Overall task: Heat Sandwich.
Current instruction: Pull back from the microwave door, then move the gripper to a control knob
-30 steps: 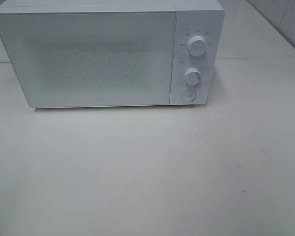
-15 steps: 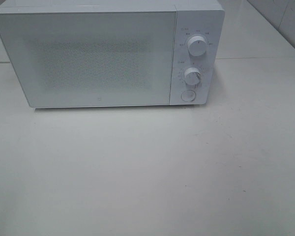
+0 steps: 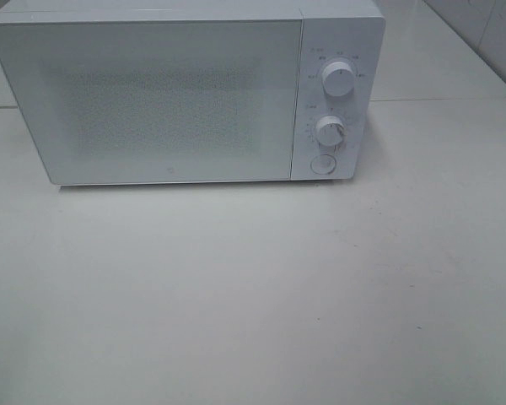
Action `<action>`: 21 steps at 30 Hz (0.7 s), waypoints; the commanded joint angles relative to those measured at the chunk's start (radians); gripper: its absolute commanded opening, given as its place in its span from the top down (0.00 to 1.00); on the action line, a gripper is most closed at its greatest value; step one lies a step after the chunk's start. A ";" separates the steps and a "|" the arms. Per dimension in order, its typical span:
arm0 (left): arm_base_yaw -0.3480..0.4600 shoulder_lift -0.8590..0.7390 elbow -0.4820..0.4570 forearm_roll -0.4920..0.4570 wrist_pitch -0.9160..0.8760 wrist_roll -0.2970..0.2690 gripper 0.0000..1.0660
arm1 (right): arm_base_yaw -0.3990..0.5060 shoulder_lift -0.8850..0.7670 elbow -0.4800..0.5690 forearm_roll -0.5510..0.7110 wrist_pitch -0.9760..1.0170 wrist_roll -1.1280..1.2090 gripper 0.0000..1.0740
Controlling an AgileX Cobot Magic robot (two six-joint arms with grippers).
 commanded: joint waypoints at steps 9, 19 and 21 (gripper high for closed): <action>0.002 -0.024 0.002 -0.007 -0.001 0.001 0.28 | -0.006 -0.023 -0.001 0.002 -0.008 0.003 0.51; 0.002 -0.024 0.002 -0.007 -0.001 0.001 0.28 | -0.006 -0.023 -0.001 0.002 -0.008 0.003 0.53; 0.002 -0.024 0.002 -0.007 -0.001 0.001 0.28 | -0.006 -0.023 -0.001 0.002 -0.008 0.003 0.53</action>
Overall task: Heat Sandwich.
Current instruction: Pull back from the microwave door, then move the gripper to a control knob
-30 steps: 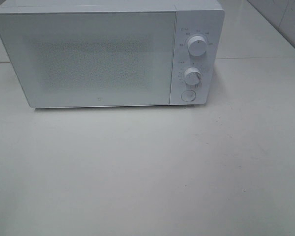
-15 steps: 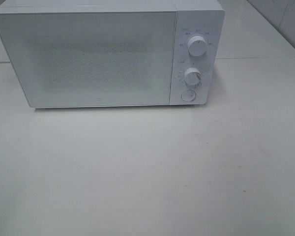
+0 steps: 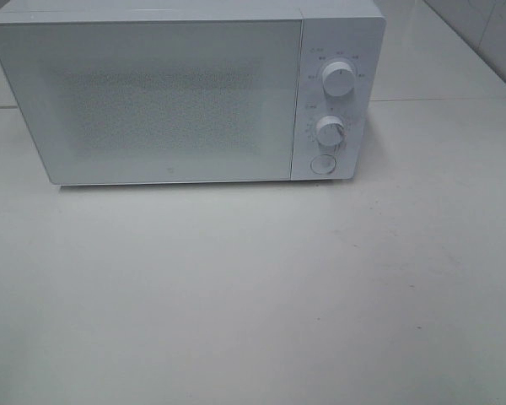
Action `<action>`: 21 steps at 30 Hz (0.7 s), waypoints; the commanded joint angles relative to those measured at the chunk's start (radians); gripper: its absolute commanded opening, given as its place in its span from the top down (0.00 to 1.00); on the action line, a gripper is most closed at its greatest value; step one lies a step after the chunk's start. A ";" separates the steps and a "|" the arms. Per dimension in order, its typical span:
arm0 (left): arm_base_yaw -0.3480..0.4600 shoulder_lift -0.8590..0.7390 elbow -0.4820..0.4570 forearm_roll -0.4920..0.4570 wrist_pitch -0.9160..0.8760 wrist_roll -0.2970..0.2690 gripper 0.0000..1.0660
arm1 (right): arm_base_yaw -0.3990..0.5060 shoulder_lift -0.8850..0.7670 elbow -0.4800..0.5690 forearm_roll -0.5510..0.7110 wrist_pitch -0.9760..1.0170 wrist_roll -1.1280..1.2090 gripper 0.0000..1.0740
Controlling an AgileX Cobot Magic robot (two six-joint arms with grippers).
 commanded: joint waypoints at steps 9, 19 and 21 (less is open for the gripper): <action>0.002 -0.024 0.002 -0.007 -0.001 0.001 0.28 | -0.006 -0.023 -0.001 0.002 -0.008 0.003 0.53; 0.002 -0.024 0.002 -0.007 -0.001 0.001 0.28 | -0.006 -0.023 -0.001 0.002 -0.008 0.005 0.53; 0.002 -0.024 0.002 -0.007 -0.001 0.001 0.28 | -0.006 -0.023 -0.001 0.002 -0.008 0.005 0.53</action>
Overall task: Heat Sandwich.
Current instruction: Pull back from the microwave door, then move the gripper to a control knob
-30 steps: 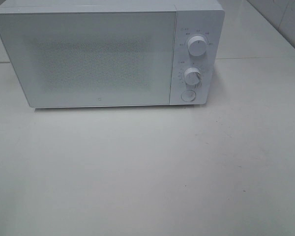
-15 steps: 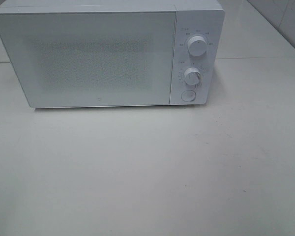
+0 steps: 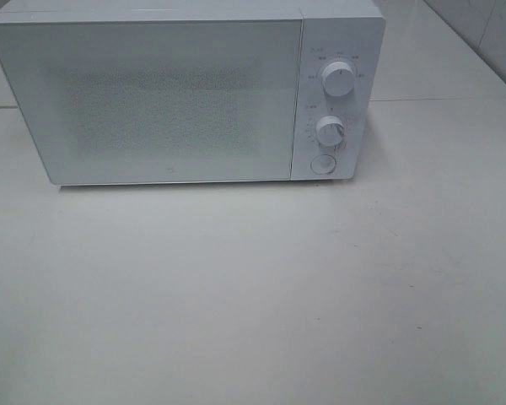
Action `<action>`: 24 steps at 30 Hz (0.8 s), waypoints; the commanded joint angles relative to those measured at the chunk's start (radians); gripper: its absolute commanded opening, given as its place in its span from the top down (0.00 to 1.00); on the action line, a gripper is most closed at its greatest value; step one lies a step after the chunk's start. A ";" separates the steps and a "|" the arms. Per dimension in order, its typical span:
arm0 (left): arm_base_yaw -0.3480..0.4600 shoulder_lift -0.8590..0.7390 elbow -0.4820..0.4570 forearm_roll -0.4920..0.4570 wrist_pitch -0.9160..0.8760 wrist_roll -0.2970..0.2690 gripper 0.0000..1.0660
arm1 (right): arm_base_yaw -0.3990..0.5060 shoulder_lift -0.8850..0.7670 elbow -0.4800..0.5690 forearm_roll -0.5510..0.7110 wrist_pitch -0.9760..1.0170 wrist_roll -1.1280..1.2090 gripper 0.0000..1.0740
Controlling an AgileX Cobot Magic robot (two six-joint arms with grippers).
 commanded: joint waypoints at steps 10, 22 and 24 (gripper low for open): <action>0.002 -0.024 0.002 -0.007 -0.001 0.001 0.28 | -0.006 -0.023 -0.001 0.006 -0.012 0.004 0.53; 0.002 -0.024 0.002 -0.007 -0.001 0.001 0.28 | -0.006 0.147 -0.023 -0.003 -0.223 -0.052 0.53; 0.002 -0.024 0.002 -0.007 -0.001 0.001 0.28 | -0.006 0.196 -0.022 -0.003 -0.351 -0.076 0.53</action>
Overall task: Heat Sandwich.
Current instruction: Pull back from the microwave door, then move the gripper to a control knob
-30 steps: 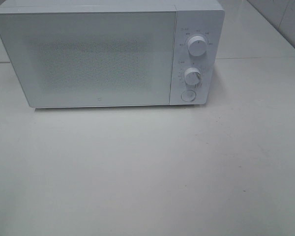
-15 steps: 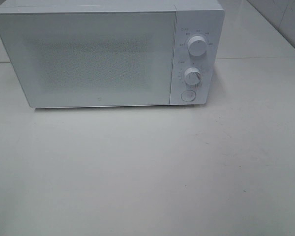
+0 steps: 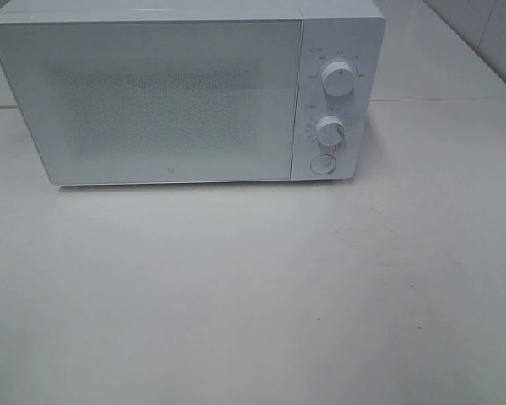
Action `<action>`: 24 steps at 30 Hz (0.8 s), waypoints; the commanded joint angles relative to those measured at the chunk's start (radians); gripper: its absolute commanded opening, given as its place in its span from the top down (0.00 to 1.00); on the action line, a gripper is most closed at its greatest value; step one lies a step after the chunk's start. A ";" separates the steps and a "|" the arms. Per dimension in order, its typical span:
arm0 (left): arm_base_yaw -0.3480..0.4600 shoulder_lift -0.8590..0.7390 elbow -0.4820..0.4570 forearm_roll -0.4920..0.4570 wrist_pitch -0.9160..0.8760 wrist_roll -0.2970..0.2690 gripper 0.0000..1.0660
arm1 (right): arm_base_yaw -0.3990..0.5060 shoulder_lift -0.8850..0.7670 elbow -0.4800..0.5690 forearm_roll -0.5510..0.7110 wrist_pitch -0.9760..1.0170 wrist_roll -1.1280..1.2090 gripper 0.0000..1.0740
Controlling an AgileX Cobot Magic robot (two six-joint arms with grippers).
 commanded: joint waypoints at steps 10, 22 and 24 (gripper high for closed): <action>0.002 -0.024 0.002 -0.007 -0.001 0.001 0.28 | 0.017 0.139 -0.003 0.007 -0.448 -0.040 0.53; 0.002 -0.024 0.002 -0.007 -0.001 0.001 0.28 | 0.124 0.417 0.026 -0.067 -0.767 -0.080 0.48; 0.002 -0.024 0.002 -0.007 -0.001 0.001 0.28 | 0.143 0.469 0.026 -0.085 -0.813 -0.098 0.44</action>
